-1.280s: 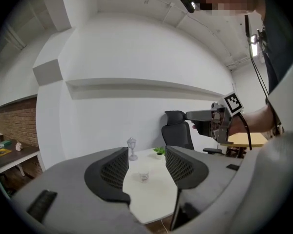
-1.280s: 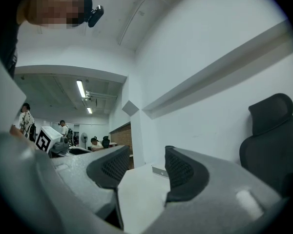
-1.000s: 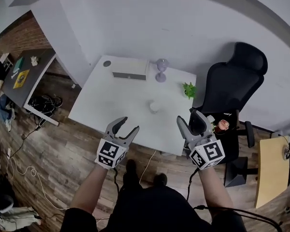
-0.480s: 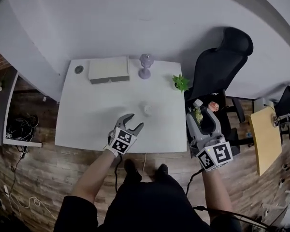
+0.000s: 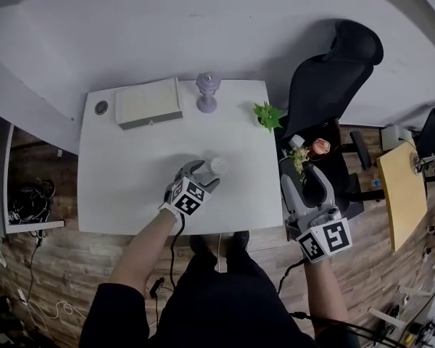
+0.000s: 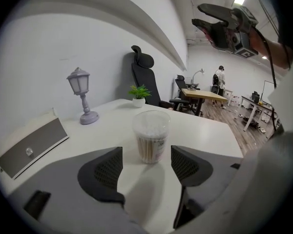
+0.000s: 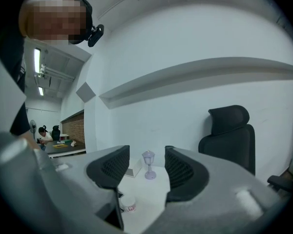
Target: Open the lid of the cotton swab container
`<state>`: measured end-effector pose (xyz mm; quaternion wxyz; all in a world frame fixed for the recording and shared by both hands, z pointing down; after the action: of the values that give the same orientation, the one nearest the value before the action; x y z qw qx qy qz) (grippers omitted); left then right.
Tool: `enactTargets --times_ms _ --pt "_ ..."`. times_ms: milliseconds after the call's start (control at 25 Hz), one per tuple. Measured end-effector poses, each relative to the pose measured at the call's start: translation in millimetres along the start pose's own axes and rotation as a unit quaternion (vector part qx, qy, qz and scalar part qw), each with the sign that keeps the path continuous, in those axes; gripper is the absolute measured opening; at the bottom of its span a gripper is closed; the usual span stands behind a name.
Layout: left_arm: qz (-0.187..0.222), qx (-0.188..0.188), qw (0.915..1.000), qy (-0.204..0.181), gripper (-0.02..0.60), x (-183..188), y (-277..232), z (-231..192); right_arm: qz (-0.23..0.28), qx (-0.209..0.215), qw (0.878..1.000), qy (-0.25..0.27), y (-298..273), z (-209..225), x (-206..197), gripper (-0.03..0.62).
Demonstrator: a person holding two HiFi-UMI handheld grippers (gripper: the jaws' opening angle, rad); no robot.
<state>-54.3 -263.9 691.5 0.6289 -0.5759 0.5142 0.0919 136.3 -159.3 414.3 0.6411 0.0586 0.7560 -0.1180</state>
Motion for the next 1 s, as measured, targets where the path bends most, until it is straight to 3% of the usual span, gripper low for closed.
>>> enactTargets --times_ms 560,640,1000 --pt "-0.008 0.005 0.9999 0.005 0.287 4 -39 6 -0.025 -0.005 1.0 -0.013 -16 26 -22 0.218" --pt "-0.005 0.009 0.9999 0.006 0.259 4 -40 7 -0.025 -0.002 1.0 -0.013 -17 27 -22 0.216" --pt "0.008 -0.003 0.9998 0.016 0.249 13 -18 14 -0.025 0.021 0.999 -0.009 -13 18 -24 0.212"
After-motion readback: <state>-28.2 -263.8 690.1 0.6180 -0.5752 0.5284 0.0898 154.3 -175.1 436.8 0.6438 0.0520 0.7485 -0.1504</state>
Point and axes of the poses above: the fingertips, and each gripper's own axes: y backward along the fingers, z to its right, x out of its top, the point moved 6 cm from there along y, backward along the fingers, and after that the axes turned 13 degrees about y, right-handed, at the moved point
